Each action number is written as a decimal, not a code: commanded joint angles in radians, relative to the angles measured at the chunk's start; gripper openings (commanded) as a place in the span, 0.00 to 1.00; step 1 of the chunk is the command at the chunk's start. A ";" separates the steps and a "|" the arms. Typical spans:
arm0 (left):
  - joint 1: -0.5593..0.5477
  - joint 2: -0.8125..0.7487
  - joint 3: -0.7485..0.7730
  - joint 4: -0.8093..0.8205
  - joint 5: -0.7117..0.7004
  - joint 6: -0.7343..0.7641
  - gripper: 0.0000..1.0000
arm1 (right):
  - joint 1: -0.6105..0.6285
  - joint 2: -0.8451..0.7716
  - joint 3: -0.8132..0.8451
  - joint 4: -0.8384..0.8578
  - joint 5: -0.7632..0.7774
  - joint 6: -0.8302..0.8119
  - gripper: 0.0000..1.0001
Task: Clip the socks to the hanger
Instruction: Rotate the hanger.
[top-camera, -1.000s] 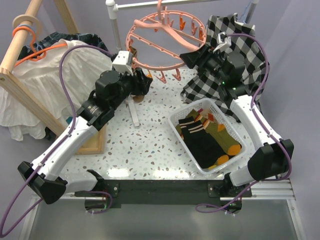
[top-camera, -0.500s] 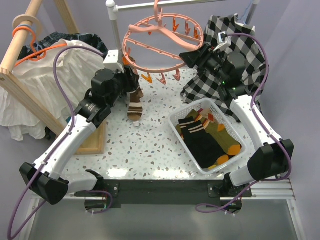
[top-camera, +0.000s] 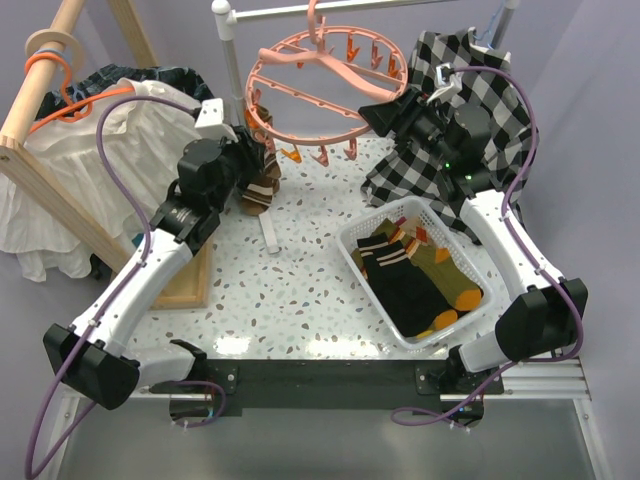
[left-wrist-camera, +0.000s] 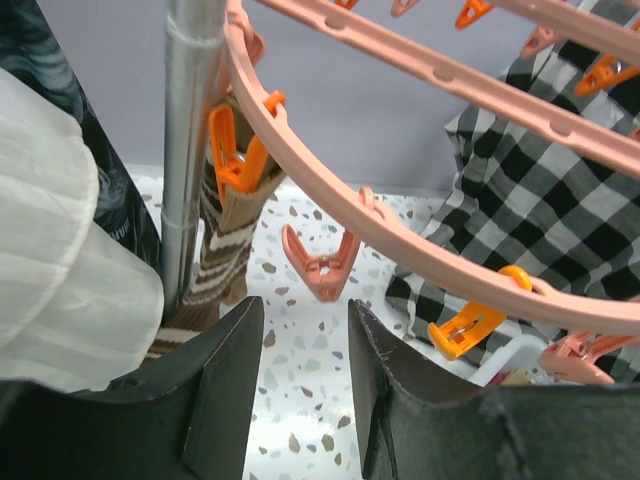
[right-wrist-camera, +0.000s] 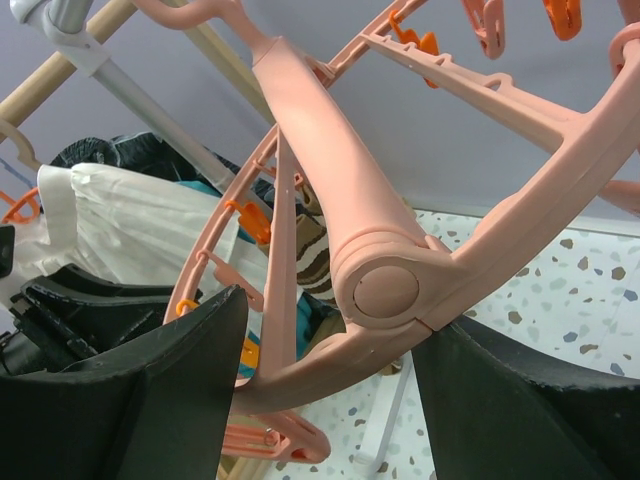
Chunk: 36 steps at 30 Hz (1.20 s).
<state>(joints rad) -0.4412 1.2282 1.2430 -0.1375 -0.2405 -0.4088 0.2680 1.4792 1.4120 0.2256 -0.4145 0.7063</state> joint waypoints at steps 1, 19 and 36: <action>0.019 -0.010 -0.019 0.121 -0.025 -0.016 0.42 | 0.002 -0.014 0.047 0.037 -0.023 -0.002 0.67; 0.039 0.071 -0.039 0.266 -0.011 -0.039 0.34 | 0.000 -0.019 0.058 -0.006 -0.046 -0.021 0.67; 0.039 0.034 0.001 0.150 0.056 -0.041 0.00 | 0.002 -0.175 -0.041 -0.187 -0.010 -0.297 0.70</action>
<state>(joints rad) -0.4114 1.3029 1.2068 0.0395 -0.2123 -0.4351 0.2680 1.4204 1.3964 0.1059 -0.4362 0.5480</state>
